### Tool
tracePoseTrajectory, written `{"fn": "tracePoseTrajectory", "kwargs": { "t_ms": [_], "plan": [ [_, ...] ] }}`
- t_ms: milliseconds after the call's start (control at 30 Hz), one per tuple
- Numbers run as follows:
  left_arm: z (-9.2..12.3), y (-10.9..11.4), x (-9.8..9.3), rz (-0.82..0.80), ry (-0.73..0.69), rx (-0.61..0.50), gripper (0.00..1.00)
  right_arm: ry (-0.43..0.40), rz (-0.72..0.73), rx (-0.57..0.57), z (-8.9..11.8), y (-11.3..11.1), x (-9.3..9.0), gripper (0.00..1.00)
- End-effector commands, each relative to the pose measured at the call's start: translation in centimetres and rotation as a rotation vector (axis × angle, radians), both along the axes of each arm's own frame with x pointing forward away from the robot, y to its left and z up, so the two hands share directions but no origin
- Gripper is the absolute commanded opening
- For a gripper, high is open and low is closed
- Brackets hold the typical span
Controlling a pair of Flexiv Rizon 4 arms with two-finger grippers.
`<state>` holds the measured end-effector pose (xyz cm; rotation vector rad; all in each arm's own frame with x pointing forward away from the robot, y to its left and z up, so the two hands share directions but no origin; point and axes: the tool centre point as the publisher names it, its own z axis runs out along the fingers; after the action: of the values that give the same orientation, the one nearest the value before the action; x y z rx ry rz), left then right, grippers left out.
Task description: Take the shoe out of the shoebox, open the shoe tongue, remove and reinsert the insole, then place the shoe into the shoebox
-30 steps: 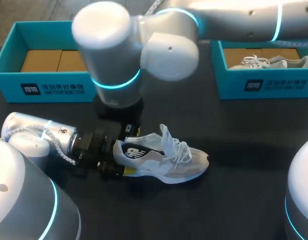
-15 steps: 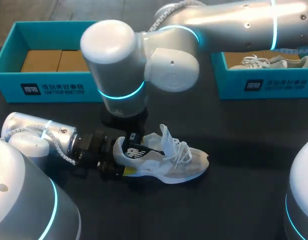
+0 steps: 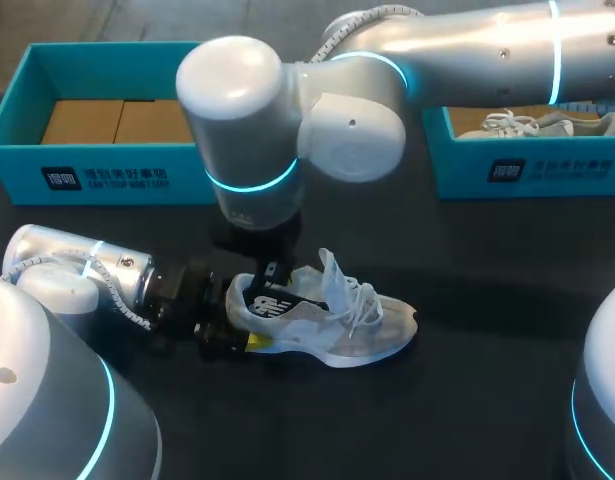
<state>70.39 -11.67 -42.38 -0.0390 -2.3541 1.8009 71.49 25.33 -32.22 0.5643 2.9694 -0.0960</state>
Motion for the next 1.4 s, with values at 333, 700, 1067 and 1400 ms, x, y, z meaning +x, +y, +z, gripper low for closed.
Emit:
{"fn": "tracePoseTrajectory", "kwargs": {
  "t_ms": [333,700,1067,1400],
  "plan": [
    [-0.2,0.0,0.2,-0.002,0.000,0.003,0.00,-0.005,0.011,0.018,-2.9,0.0,-1.3,0.00],
    [-0.2,0.0,0.2,-0.002,0.000,0.003,0.00,-0.027,0.018,0.051,-5.1,-1.2,-1.0,0.00],
    [-0.2,0.0,0.2,-0.002,0.000,0.003,0.00,-0.054,-0.019,0.033,-5.7,-2.7,-1.0,0.00],
    [-0.2,0.0,0.2,-0.002,0.000,0.003,0.00,-0.093,-0.065,0.052,-5.8,-4.7,-1.6,0.00]
  ]
}}
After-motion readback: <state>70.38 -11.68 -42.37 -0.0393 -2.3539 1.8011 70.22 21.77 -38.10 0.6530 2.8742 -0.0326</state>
